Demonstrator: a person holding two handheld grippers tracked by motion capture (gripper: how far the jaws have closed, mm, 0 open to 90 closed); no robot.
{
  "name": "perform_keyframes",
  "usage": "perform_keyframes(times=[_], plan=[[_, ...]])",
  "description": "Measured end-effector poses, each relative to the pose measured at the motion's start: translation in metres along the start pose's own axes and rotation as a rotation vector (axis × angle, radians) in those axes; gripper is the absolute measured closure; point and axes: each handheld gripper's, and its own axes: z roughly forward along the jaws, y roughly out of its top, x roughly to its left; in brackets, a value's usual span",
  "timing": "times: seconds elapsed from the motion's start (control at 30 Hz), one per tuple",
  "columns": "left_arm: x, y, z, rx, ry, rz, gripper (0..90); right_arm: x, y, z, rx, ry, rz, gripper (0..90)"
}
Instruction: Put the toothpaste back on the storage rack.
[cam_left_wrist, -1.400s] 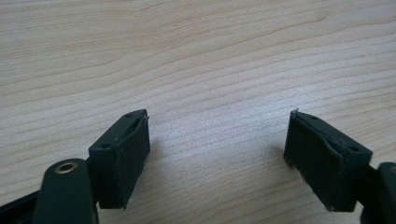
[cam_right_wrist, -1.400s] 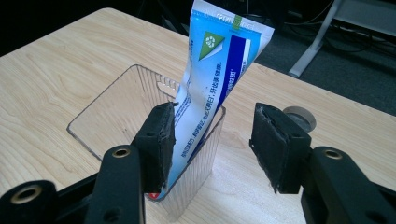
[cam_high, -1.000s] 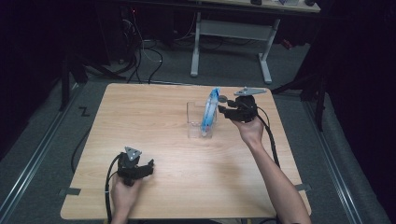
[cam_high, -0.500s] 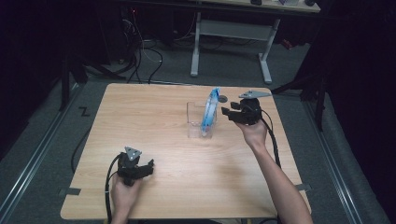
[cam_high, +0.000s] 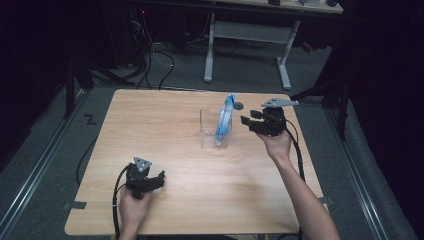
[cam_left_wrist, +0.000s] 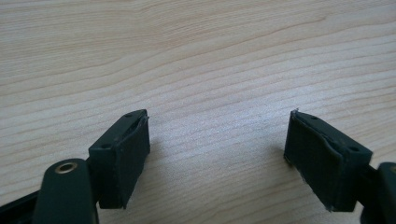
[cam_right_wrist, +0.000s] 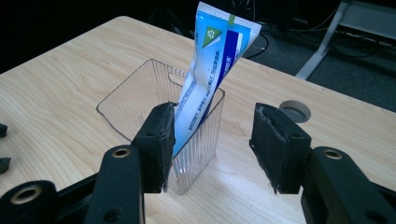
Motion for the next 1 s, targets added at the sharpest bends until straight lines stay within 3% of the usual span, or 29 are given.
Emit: perform_keyframes(times=[0.47, 1.0], plan=[[0.0, 0.0, 0.0, 0.0, 0.0, 0.0, 22.7, -0.001, -0.008, -0.013, -0.008, 0.01, 0.008, 49.3], [0.0, 0.0, 0.0, 0.0, 0.0, 0.0, 22.7, 0.011, -0.006, -0.027, -0.023, 0.03, -0.012, 49.1]])
